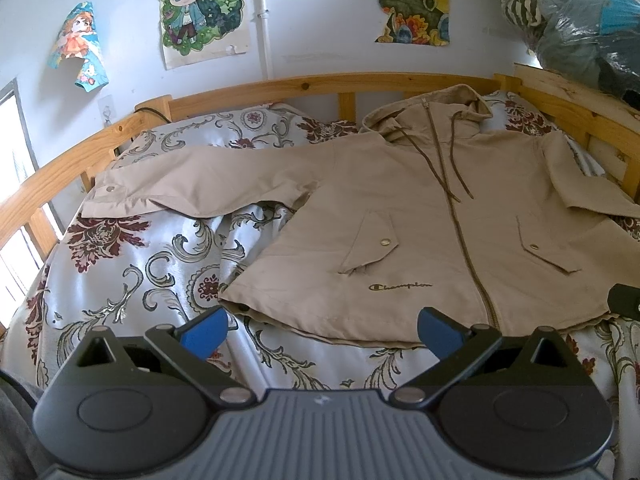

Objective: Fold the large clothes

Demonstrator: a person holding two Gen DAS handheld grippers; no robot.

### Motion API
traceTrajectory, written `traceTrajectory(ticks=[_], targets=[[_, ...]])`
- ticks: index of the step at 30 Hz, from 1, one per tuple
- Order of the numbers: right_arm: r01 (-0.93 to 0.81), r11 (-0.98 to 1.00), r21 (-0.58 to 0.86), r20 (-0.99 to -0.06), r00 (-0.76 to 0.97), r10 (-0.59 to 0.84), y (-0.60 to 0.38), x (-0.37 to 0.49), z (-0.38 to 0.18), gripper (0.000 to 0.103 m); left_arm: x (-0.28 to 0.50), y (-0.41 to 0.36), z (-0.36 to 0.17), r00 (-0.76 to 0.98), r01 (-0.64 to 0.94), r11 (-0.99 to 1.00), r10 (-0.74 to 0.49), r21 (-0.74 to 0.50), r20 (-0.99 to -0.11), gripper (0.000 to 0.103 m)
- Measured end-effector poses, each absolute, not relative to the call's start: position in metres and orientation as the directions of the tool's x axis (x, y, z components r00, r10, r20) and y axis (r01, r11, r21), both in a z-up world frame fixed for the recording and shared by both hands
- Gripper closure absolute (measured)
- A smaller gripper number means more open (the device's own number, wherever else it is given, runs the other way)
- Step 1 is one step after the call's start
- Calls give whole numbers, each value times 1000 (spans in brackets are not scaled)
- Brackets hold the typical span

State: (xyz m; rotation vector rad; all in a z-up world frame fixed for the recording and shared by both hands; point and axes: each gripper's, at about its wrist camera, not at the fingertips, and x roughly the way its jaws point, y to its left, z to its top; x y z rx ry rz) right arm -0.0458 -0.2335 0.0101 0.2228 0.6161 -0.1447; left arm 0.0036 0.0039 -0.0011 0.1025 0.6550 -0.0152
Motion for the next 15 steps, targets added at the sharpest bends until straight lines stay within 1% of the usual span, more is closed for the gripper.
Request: traceTrajectory(ticks=[15], targets=[[198,966,164,-583,810,-67,-233,-46,10,1,4,6,-3,788,50,995,12,83,-615,1]])
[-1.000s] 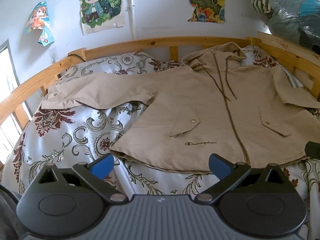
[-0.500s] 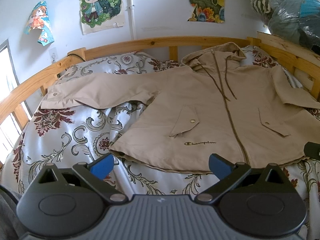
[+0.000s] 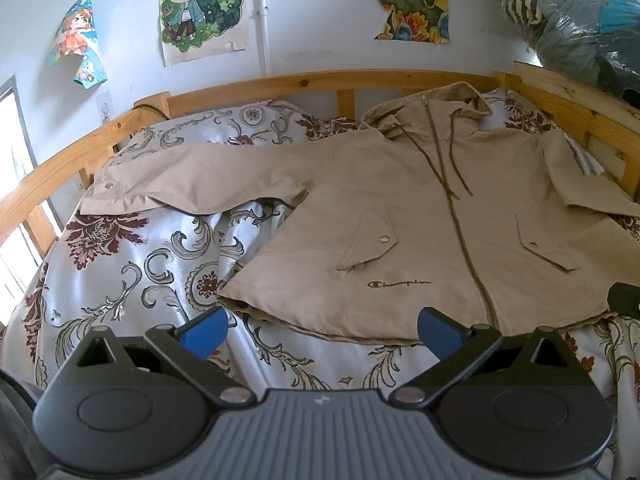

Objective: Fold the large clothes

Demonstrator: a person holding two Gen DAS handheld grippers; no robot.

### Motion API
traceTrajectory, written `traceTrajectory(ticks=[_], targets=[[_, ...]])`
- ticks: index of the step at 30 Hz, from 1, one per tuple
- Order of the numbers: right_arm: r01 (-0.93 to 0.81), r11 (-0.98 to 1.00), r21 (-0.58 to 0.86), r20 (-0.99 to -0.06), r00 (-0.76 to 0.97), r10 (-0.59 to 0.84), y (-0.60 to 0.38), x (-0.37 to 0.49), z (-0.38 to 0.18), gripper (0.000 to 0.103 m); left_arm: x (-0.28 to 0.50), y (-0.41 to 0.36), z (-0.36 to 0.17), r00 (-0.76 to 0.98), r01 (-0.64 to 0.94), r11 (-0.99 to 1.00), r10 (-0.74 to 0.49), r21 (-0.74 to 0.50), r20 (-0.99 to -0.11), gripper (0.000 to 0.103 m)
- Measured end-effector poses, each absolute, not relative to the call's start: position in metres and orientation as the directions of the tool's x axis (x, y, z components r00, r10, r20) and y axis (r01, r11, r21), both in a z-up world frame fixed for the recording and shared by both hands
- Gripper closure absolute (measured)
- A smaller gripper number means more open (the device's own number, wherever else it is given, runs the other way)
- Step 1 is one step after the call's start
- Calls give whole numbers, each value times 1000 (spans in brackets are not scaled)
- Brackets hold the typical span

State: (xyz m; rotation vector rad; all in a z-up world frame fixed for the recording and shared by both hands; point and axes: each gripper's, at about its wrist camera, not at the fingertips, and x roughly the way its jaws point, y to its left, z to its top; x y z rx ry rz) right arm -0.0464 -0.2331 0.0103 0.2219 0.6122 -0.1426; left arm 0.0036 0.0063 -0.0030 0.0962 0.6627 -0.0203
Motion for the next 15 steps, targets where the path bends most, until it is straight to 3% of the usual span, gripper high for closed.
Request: traceTrajectory(ticks=[15], targets=[[199,966,164,-584,809,-67,-234,-46,11,1,4,6,-4,787,47,995,16,86,-617,1]])
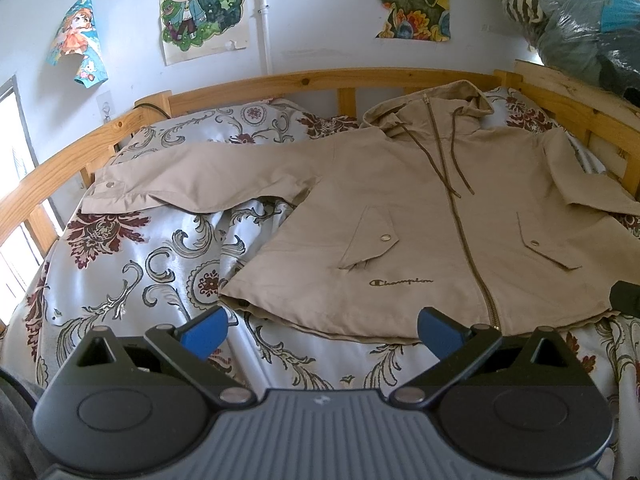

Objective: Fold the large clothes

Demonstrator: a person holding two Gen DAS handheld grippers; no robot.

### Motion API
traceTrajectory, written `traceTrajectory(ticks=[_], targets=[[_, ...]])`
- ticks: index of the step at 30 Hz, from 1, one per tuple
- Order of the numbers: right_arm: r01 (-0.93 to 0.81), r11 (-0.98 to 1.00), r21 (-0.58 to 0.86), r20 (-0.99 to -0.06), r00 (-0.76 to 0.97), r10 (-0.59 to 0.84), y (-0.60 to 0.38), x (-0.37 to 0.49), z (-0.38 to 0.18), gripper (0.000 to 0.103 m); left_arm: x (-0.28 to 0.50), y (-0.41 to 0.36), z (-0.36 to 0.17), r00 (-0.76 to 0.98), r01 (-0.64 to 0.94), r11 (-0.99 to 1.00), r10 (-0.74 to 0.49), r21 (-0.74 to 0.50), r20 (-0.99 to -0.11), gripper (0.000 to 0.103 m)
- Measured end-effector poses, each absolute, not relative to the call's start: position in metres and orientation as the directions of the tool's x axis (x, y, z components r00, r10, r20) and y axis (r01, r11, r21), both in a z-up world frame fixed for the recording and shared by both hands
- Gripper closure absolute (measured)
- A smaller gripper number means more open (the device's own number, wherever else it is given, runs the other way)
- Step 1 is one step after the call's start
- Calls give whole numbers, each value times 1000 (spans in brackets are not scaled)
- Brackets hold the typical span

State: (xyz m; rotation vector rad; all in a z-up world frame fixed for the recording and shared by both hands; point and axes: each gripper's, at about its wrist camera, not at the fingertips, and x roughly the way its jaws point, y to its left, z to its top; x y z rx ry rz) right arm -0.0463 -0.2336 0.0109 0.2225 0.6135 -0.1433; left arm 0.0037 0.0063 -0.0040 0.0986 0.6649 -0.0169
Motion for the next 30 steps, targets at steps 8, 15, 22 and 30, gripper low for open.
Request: traceTrajectory(ticks=[8,15,22,30], targets=[[257,955,147,-609,784,-117,-236,-42,16,1,11,8,2,771,62,996,-6,66,-637,1],[268,963,14,-574,791,-212,-237,-27,49,1,41,13,25,763,134,990,-78,39,-642,1],[294,953,-76,-488,823,-292,-247,-3,84,1,87,8,38,768,121,988,-32,95,-639,1],[316,949,-1,-462,841,-281,-266,26,103,1,119,-9,50,781,126,988,-42,91,-624,1]])
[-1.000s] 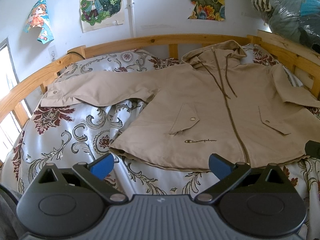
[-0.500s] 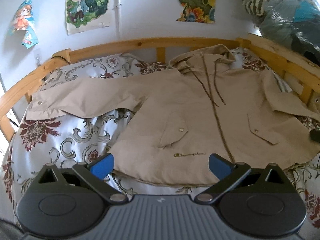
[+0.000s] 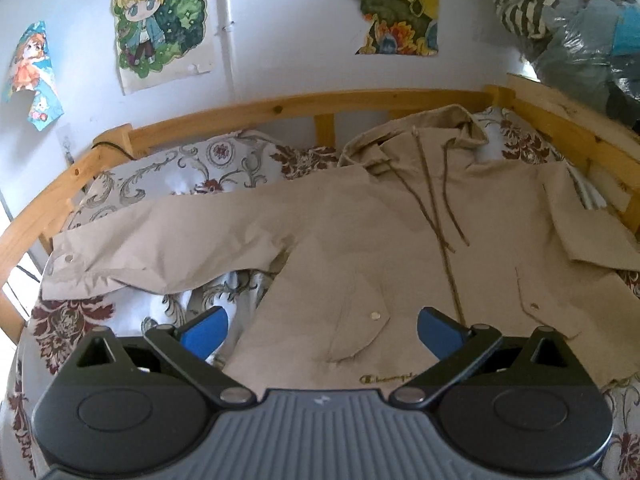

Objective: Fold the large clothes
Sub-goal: 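Reach the right gripper to the jacket sleeve cuff by the headboard and grasp it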

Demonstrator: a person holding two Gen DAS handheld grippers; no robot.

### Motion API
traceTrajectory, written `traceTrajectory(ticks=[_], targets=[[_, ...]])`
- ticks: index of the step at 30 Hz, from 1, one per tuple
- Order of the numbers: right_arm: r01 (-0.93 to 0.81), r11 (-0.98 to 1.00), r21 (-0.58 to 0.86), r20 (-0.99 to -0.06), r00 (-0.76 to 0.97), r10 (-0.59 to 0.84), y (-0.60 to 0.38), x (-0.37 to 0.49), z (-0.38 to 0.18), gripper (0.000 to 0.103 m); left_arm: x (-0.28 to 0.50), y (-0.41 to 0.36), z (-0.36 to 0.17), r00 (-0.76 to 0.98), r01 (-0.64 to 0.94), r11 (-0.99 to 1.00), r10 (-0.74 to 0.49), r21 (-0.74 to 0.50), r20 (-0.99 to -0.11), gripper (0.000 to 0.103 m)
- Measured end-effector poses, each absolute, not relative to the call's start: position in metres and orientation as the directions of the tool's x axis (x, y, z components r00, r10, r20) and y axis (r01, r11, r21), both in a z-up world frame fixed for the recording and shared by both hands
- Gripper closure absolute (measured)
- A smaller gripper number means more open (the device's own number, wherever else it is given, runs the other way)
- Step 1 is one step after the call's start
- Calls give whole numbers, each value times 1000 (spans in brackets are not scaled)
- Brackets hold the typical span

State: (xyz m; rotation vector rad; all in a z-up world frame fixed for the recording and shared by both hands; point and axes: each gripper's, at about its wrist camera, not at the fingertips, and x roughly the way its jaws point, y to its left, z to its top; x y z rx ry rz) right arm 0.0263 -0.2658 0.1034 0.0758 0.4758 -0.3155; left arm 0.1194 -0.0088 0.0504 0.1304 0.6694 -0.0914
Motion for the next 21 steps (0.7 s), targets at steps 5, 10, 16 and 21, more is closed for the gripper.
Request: traceTrajectory(ticks=[5,10,16,21], targets=[[209,977,48,-495,854,-158,-279,48,114,1,138,-23,36,736,136,983,-19,120,-677,1],[204,979,-10,-480,858,-184,-316,48,130,1,156,-46,30,732,250,956,-84,152,-676,1],[254,963,-94,-534,803,-264,-391,44,93,1,163,-77,-9,792,282,910,-41,305,-609,1],[444,894,-57,-579,715,-392,-449,37,23,2,150,-66,-59,794,386,854,-115,349,-597,1]])
